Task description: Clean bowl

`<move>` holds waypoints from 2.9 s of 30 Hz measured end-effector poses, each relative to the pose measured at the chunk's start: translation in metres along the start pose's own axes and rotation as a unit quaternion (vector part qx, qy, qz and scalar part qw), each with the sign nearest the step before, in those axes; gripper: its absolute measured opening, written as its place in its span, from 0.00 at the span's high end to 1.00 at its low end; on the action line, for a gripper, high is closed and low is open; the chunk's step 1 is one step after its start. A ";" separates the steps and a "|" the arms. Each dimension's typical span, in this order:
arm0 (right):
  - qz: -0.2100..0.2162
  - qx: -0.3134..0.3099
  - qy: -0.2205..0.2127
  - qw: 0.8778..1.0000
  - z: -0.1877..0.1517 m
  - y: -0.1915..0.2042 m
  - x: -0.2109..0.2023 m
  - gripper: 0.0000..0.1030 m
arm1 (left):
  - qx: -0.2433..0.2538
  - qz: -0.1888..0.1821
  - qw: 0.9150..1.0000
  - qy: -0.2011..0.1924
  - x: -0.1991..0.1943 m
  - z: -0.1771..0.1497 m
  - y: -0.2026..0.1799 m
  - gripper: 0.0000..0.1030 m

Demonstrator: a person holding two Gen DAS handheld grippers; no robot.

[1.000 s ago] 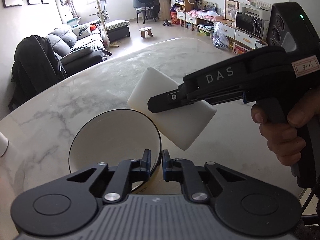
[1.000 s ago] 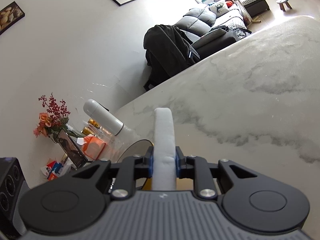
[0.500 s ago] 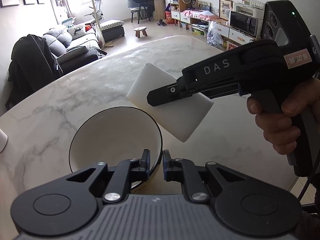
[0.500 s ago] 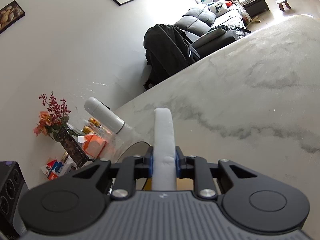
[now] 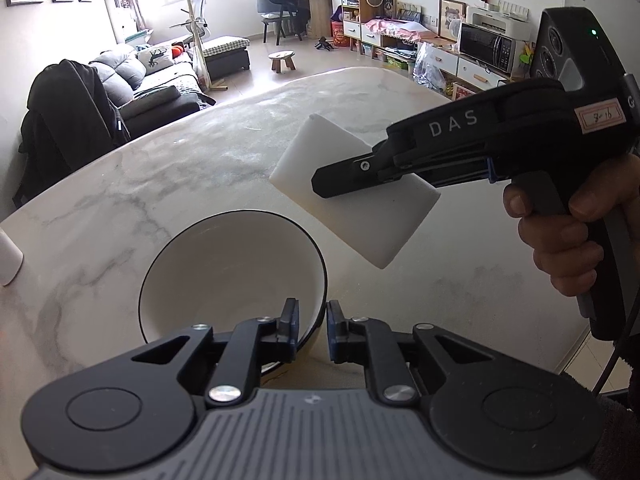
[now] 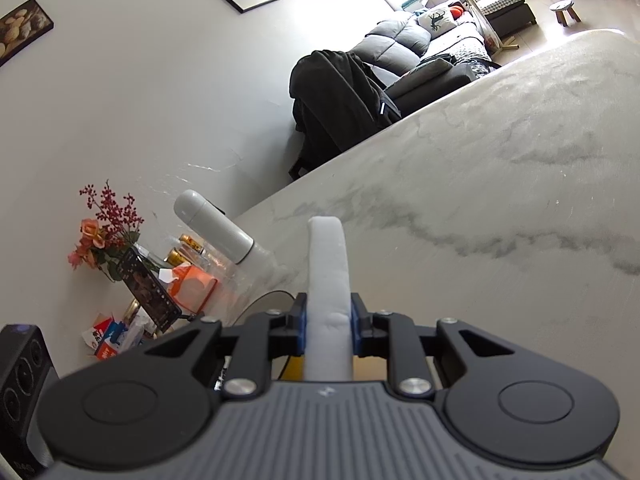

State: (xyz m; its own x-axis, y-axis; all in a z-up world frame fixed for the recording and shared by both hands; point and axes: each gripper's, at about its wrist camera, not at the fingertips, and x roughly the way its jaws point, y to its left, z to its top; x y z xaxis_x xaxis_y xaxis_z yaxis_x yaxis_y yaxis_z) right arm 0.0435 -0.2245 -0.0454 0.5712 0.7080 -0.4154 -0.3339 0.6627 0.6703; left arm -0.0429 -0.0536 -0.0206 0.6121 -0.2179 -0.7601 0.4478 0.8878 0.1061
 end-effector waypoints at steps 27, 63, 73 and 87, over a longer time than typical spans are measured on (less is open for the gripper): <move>0.007 0.006 0.002 1.000 -0.007 0.004 0.001 0.78 | -0.043 0.105 0.993 -0.037 -0.034 0.007 0.025 0.27; 0.026 0.053 0.014 0.998 -0.012 -0.012 0.009 0.77 | 0.015 0.189 0.982 0.005 0.032 0.011 0.026 0.70; 0.030 0.067 0.020 0.997 -0.002 -0.019 0.023 0.77 | 0.023 0.183 0.983 0.005 0.034 0.009 0.029 0.69; 0.036 0.064 0.023 0.997 -0.003 -0.017 0.015 0.77 | 0.030 0.175 0.984 0.013 0.042 0.012 0.029 0.62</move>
State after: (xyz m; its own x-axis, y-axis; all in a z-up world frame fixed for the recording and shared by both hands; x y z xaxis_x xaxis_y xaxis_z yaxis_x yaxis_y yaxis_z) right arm 0.0556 -0.2243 -0.0657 0.5134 0.7646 -0.3895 -0.2724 0.5756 0.7710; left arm 0.0035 -0.0417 -0.0412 0.7195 0.1070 -0.6862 0.2519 0.8806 0.4014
